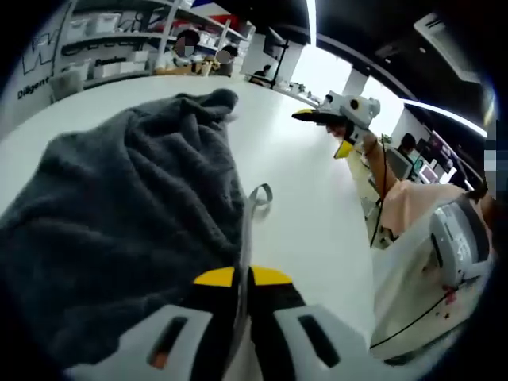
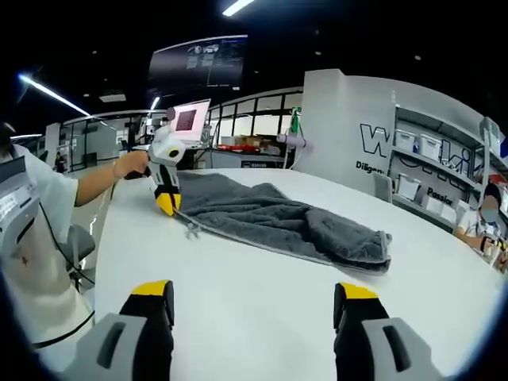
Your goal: Fold the towel on the table until its edges align and the towel forms a compact rectangular stack.
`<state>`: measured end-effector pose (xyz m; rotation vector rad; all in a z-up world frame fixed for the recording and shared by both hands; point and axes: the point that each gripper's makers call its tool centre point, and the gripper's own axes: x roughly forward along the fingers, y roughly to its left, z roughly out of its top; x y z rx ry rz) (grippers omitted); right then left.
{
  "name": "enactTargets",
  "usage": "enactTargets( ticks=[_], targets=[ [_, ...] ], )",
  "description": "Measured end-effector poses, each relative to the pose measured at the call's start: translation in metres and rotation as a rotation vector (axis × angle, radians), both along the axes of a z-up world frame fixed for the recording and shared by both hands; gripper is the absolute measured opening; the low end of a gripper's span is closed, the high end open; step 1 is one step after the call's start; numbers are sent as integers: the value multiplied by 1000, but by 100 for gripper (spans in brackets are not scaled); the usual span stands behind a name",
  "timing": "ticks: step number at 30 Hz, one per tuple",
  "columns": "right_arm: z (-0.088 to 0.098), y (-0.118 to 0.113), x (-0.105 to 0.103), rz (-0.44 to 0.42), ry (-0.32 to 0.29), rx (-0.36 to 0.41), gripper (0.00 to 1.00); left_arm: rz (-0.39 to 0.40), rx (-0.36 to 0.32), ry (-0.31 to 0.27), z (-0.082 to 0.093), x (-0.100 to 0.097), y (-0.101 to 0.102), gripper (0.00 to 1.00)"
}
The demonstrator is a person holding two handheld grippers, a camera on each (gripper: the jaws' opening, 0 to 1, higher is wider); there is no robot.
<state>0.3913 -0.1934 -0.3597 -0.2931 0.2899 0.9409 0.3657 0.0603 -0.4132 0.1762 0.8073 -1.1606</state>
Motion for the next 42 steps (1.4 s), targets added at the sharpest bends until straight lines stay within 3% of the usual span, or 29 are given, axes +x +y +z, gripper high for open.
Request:
enactTargets(
  ticks=[7, 12, 20, 22, 25, 29, 35, 39, 42],
  targets=[
    [-2, 3, -3, 14, 5, -19, 86, -52, 5, 28, -1, -29, 13, 7],
    [-2, 4, -4, 18, 5, -22, 86, -73, -9, 41, 0, -39, 23, 7],
    [-5, 5, -1, 18, 11, -30, 86, -68, -54, -33, 1, -36, 22, 10],
    [-5, 5, -1, 16, 11, -30, 86, -65, -49, -114, 5, -28, 24, 18],
    [-6, 4, 0, 13, 16, -41, 86, -60, -64, -146, 11, -27, 25, 25],
    [-10, 3, -1, 14, 20, -62, 86, -39, -116, -168, 21, -26, 22, 44],
    [-6, 2, 1, 8, 12, -50, 87, 109, -169, -250, 39, -4, 35, 76],
    [-6, -1, 2, 2, 10, -56, 87, 222, -234, -264, 51, 8, 47, 95],
    [-6, -3, 2, -5, 10, -55, 87, 269, -239, -275, 54, 11, 62, 97]
  ],
)
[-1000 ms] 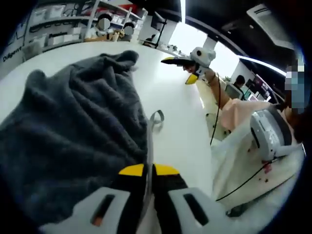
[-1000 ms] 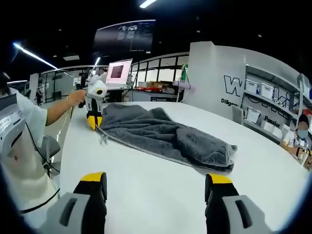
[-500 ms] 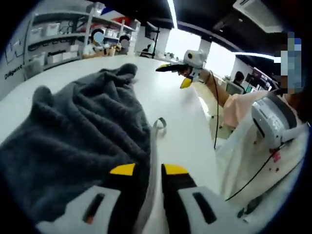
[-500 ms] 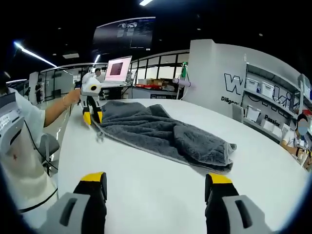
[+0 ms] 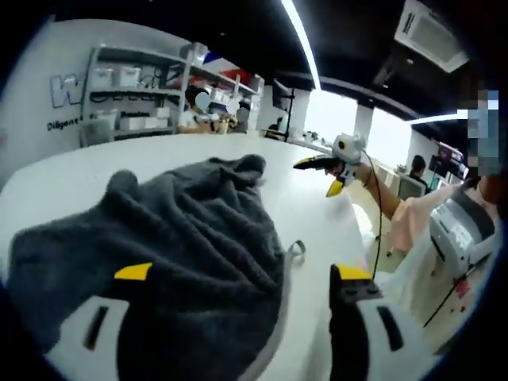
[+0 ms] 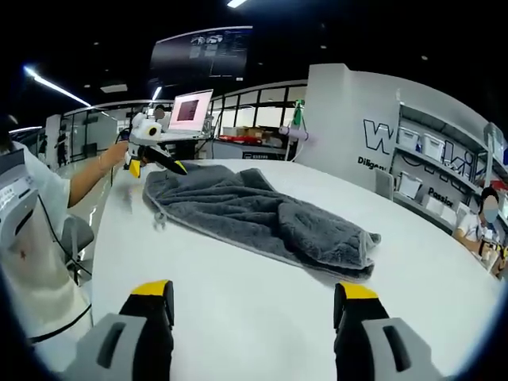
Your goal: Fold the towel on the table until its edges align and the towel forms a compact rectangular stack.
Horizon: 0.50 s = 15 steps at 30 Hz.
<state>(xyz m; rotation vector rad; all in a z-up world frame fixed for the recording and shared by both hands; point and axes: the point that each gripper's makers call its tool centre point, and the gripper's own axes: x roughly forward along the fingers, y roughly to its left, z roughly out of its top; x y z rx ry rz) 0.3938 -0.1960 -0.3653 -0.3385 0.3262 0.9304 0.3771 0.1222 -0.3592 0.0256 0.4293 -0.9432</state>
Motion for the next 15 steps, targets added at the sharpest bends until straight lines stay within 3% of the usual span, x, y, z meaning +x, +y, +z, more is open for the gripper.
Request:
enactTargets(
  ticks=[4, 13, 15],
  targets=[
    [2, -5, 6, -21, 10, 21, 89, 78, -49, -3, 8, 6, 18, 99],
    [3, -21, 28, -67, 13, 16, 89, 135, -17, -34, 10, -6, 42, 99],
    [7, -23, 37, -91, 17, 47, 89, 147, -5, -31, 8, -9, 46, 99]
  ],
)
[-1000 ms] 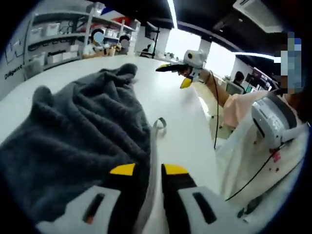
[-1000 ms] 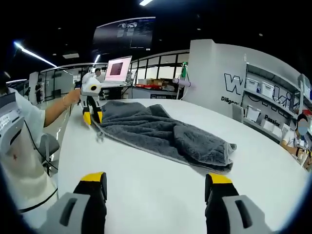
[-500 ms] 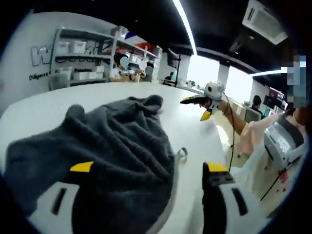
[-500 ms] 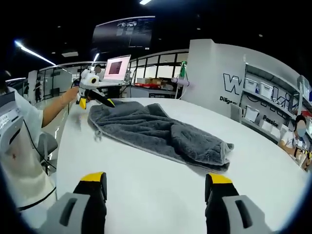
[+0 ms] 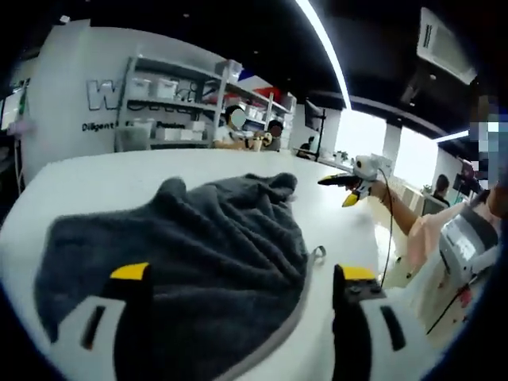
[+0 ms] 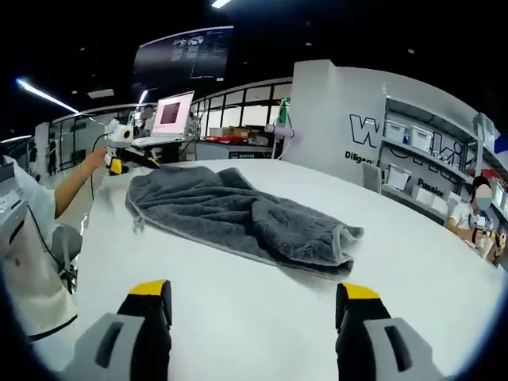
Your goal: Fold the towel on the table until its edges align and the towel forms a compact rectangular stack.
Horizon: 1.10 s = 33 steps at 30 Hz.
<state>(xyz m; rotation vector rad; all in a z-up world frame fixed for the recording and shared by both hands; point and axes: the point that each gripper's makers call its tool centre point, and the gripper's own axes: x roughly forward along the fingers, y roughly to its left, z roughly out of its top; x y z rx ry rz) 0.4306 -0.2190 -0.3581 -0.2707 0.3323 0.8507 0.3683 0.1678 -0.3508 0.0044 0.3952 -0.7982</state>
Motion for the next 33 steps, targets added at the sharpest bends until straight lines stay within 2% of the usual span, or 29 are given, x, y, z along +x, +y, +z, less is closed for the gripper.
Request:
enactTargets(
  ticks=[3, 10, 13, 20, 27, 33],
  targets=[
    [3, -4, 15, -16, 14, 15, 88, 4, 12, 5, -2, -3, 3, 99],
    [-12, -17, 55, -49, 20, -97, 85, 20, 27, 18, -7, -13, 13, 99],
    [-17, -22, 70, -58, 23, -119, 84, 33, 26, 21, -6, -16, 19, 99],
    [-15, -24, 97, -80, 41, -66, 66, 60, 29, 23, -5, -24, 30, 99],
    [-33, -30, 123, -102, 51, -130, 54, 81, 34, 21, -2, -33, 37, 99],
    [-39, -22, 135, -91, 60, -133, 43, 96, 38, 24, -3, -36, 44, 99]
  ],
)
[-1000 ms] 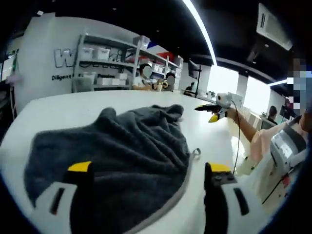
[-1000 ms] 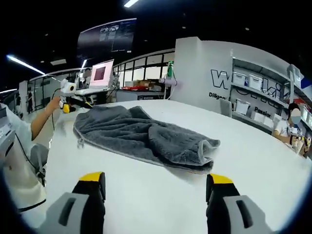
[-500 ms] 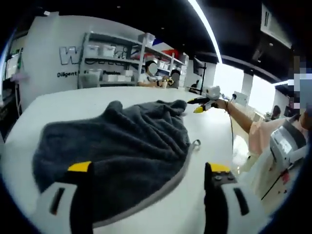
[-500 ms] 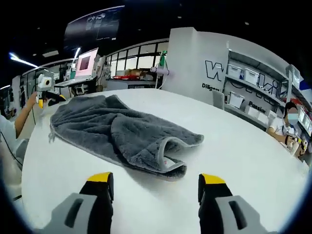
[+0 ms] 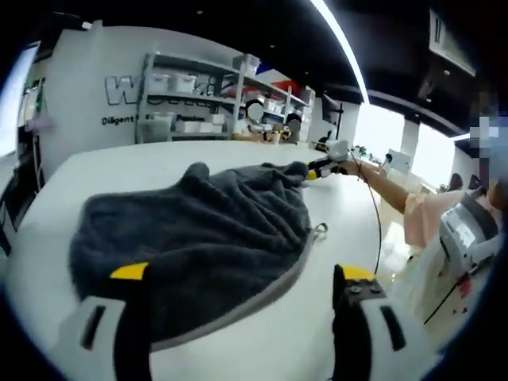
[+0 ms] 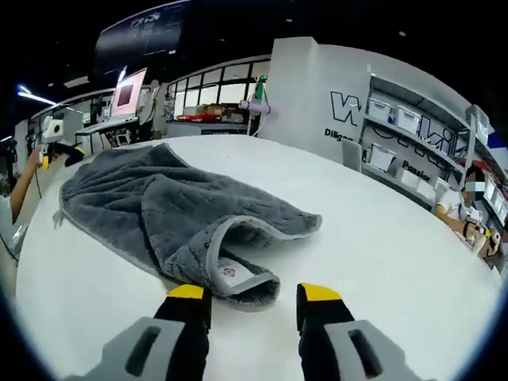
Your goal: Fold the towel on the table until its edges align and the towel forms a compact rectangular stack.
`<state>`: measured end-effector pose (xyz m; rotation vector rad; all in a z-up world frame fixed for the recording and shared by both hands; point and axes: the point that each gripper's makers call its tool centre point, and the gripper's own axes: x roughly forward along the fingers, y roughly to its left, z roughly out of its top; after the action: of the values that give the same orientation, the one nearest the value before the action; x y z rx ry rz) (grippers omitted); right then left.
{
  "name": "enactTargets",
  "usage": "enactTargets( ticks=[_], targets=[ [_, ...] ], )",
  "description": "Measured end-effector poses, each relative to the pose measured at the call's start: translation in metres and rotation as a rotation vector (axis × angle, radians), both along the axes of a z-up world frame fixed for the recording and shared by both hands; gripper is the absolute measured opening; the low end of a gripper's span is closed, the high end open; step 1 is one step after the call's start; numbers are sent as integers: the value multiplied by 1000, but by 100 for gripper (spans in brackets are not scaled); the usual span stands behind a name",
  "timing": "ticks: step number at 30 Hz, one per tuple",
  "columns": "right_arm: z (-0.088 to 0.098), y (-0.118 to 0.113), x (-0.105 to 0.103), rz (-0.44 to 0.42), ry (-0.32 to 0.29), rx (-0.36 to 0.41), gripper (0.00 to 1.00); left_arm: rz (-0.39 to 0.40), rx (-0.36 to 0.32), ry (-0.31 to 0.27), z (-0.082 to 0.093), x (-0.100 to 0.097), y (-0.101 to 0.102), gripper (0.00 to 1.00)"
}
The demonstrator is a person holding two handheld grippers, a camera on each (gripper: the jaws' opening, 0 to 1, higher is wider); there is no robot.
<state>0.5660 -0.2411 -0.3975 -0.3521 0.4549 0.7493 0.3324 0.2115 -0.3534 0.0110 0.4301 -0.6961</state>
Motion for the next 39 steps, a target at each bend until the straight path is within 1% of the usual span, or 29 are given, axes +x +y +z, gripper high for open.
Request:
enactTargets(
  ticks=[3, 6, 10, 11, 16, 18, 21, 22, 24, 28, 31, 33, 34, 36, 39],
  targets=[
    [-6, 6, 2, 13, 22, 2, 38, -7, 9, 1, -2, -2, 0, 99],
    [-10, 8, 4, 5, 38, 28, 33, -4, 15, 7, -3, -4, 1, 99],
    [-12, 6, 6, -7, 60, 60, 18, 3, 12, 5, -2, -4, 4, 99],
    [-14, 7, 5, -2, 67, 68, 15, 4, 12, 6, -3, -4, 4, 99],
    [-14, 11, 3, 7, 83, 100, 7, 6, 19, 16, -7, -5, 6, 99],
    [-13, 12, -1, -10, 110, 114, 6, 5, 17, 20, -8, -6, 6, 99],
    [-12, 8, -13, -46, 190, 145, 5, 3, 19, 22, -10, -7, 6, 99],
    [-10, 7, -17, -48, 199, 156, 5, 3, 22, 24, -10, -8, 6, 99],
    [-6, 0, -26, -53, 206, 161, 5, 1, 26, 26, -11, -9, 6, 99],
    [-5, -21, -44, -68, 217, 128, 5, -4, 27, 26, -10, -8, 7, 99],
    [-4, -34, -62, -73, 242, 116, 5, -16, 31, 25, -11, -7, 4, 99],
    [-5, -42, -73, -77, 250, 95, 5, -19, 34, 24, -11, -6, 4, 99],
    [-5, -44, -77, -78, 252, 90, 5, -20, 35, 23, -11, -5, 4, 99],
    [-4, -51, -92, -78, 263, 79, 5, -23, 42, 23, -12, -5, 2, 99],
    [-2, -54, -107, -75, 264, 75, 5, -27, 46, 24, -12, -5, 2, 99]
  ],
)
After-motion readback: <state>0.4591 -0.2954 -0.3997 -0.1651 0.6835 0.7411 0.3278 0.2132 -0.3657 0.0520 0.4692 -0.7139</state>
